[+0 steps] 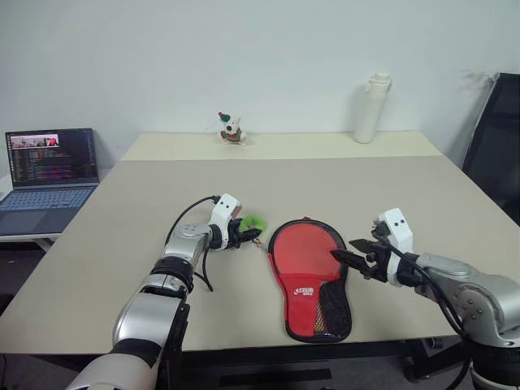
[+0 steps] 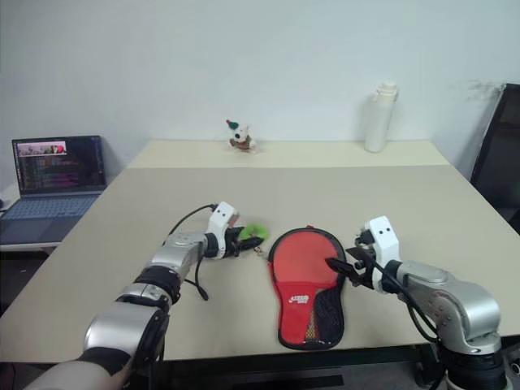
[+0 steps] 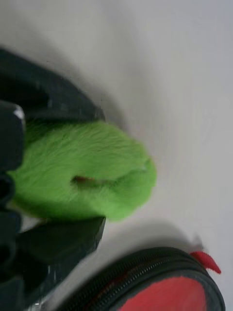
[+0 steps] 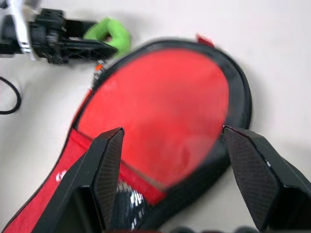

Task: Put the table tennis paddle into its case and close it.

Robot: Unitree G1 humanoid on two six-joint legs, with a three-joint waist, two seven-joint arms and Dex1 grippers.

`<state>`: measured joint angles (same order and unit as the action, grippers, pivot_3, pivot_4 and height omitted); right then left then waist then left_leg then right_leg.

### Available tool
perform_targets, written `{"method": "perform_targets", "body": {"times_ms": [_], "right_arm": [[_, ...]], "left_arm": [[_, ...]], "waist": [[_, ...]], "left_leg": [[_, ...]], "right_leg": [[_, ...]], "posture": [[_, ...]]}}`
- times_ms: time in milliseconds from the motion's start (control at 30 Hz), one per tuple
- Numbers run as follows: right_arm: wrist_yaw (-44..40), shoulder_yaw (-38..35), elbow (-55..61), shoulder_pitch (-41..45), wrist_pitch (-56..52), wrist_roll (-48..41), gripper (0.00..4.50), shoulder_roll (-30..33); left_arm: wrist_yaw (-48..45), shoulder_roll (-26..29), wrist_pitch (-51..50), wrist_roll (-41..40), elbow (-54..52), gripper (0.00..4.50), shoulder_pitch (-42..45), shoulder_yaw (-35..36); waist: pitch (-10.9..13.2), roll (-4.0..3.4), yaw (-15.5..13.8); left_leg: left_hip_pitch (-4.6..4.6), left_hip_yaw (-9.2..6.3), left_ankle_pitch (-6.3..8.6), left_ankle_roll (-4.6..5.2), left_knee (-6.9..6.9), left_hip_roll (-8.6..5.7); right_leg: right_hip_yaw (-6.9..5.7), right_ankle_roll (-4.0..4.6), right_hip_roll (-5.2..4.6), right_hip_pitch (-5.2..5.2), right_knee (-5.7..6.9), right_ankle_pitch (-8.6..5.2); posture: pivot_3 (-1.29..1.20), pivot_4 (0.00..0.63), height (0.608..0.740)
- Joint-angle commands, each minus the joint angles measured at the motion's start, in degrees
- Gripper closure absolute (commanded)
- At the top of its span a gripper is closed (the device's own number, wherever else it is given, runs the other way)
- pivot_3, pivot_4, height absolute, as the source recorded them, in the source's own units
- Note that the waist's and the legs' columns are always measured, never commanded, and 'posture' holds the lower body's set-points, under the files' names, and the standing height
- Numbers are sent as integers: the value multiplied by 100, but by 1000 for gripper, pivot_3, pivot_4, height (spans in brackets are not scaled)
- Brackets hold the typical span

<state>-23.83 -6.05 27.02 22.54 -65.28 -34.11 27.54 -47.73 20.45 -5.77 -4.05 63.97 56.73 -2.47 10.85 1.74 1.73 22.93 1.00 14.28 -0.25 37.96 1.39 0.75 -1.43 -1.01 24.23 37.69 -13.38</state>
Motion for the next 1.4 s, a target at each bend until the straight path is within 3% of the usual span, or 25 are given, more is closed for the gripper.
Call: {"method": "perform_targets", "body": {"times_ms": [33, 167, 200, 367, 567, 967, 1400], "right_arm": [[6, 555, -118, 442, 682, 299, 944, -311], [42, 1258, -849, 726, 1134, 765, 944, -757], [44, 1349, -1050, 775, 1225, 858, 944, -839], [101, 1717, -2027, 898, 1697, 1367, 944, -1184], [65, 1920, -2315, 668, 1979, 1792, 944, -1151], [-93, 2026, -2202, 396, 1958, 2047, 944, -1138], [52, 2311, -1307, -219, 1295, 2031, 944, -1214]], "left_arm": [[-77, 9, 16, 15, -29, 3011, -20, 89], [-134, -16, -25, 17, -121, 4326, -86, 119], [-145, -24, -36, 16, -146, 4428, -98, 123], [-197, -66, -111, 1, -333, 4428, -167, 119], [-65, -118, -104, 26, -362, 4428, -29, 124], [1842, -368, 852, 1071, 1131, 4428, 1297, -197], [3157, -1343, 1512, 2378, 1450, 4428, 1995, -884]], "waist": [[0, 0, 21], [0, 0, 8], [0, 1, 3], [0, 1, -3], [-1, 1, -4], [-2, 5, 10], [-6, 10, 3]], "left_leg": [[0, 1, 0, 0, 0, 1], [-6, 2, 0, 0, 1, 5], [-5, 1, 0, 0, 1, 5], [-2, 8, 0, 0, 2, -2], [-2, 4, 0, 0, 2, -1], [-4, 3, 0, 0, 5, 0], [-4, 26, 0, -1, 5, -1]], "right_leg": [[1, 0, 1, 0, 1, 0], [0, 1, 6, 0, 7, 1], [-1, 1, 6, 0, 7, 1], [4, 12, -3, 1, 3, 8], [1, 12, -3, 2, 5, 8], [-1, -1, -1, 0, 8, 3], [-1, -4, -1, 0, 8, 3]], "posture": [[0, 150, 740], [0, 150, 740], [0, 150, 740], [0, 150, 740], [0, 150, 740], [0, 150, 740], [0, 150, 740]]}}
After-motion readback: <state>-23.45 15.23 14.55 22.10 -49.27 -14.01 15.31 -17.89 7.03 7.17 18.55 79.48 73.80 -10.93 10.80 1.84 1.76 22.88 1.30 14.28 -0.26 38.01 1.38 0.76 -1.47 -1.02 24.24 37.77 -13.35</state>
